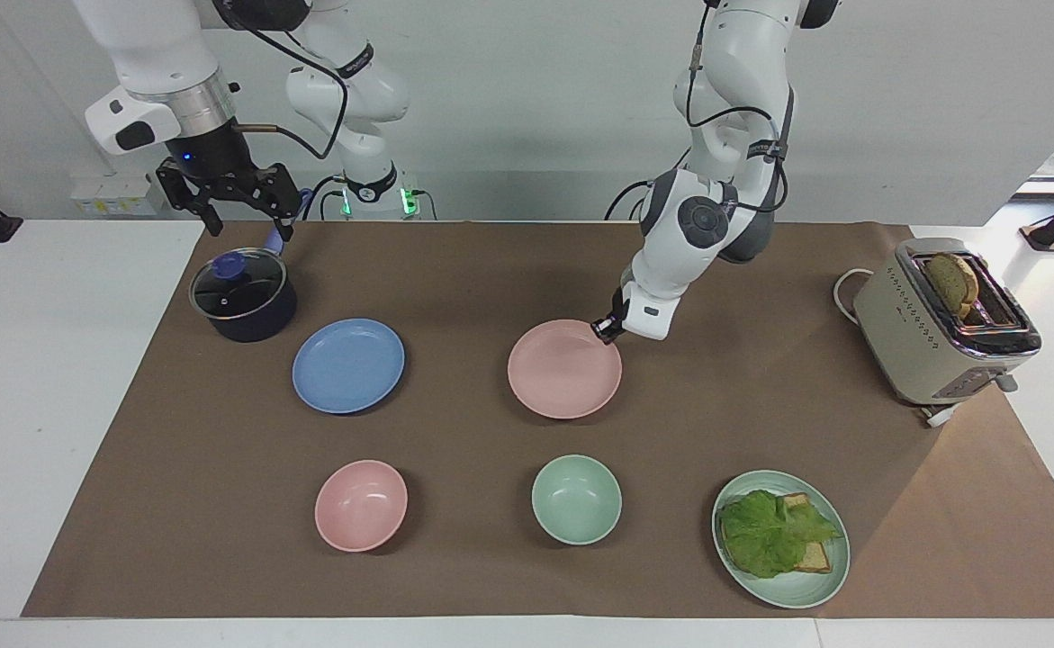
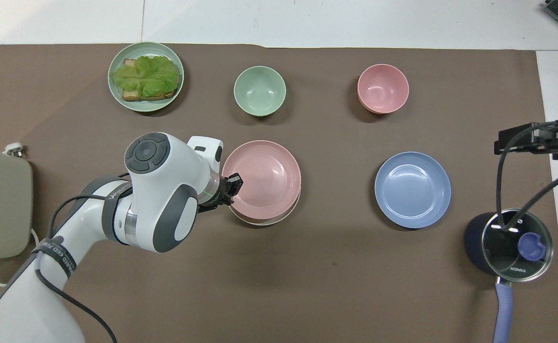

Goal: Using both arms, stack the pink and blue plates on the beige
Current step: 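Grip the pink plate rim and carry it onto the beige plate, then retract the left gripper while the right gripper reaches the blue plate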

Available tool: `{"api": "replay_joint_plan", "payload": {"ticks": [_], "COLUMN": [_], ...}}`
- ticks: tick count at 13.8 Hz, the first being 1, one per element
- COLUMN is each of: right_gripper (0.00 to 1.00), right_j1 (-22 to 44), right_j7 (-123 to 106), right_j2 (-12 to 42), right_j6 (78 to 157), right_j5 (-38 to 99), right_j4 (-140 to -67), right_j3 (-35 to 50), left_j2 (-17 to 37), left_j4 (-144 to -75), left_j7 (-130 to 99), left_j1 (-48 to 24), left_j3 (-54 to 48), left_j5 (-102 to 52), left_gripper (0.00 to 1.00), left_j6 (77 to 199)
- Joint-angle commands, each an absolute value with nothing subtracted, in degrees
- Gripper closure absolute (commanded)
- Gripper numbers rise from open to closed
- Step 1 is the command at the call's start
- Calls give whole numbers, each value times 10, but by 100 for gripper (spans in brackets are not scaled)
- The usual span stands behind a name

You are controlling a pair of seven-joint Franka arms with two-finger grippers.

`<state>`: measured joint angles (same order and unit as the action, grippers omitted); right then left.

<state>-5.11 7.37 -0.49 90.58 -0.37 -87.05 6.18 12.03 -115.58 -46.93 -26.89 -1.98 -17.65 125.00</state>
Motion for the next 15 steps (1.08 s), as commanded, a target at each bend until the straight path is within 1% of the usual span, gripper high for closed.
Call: {"api": "replay_joint_plan", "payload": {"ticks": [1, 2, 3, 4, 6, 9, 11, 13, 15], "right_gripper": [0, 0, 0, 0, 0, 0, 0, 0, 0], "right_j1": [-60, -59, -60, -61, -63, -71, -78, -83, -98], "right_j7": [65, 64, 63, 59, 37, 4, -3, -16, -53], "right_j2": [-8, -8, -4, -1, -1, 1, 1, 4, 16], "right_j6": [919, 924, 925, 927, 958, 1006, 1064, 1121, 1208], "right_j5": [4, 4, 4, 4, 4, 5, 6, 28, 50], "right_j4": [-879, -885, -888, -889, -913, -968, -1030, -1090, -1158], "right_j3": [64, 64, 63, 63, 63, 63, 63, 62, 63], "left_j2": [103, 103, 103, 103, 100, 83, 69, 40, 15], "left_j4": [-1172, -1172, -1172, -1170, -1157, -1115, -1098, -1094, -1080], "left_j7": [-461, -460, -461, -461, -461, -420, -333, -254, -148], "left_j1": [-263, -263, -265, -265, -259, -202, -154, -107, -81], "left_j3": [-20, -20, -19, -19, -13, -6, -5, -5, -5], "left_j5": [-188, -187, -187, -183, -168, -94, -91, -78, -31], "left_gripper": [88, 10, 0, 0, 0, 0, 0, 0, 0], "left_j6": [1233, 1232, 1230, 1220, 1185, 1117, 1088, 1081, 1068]}}
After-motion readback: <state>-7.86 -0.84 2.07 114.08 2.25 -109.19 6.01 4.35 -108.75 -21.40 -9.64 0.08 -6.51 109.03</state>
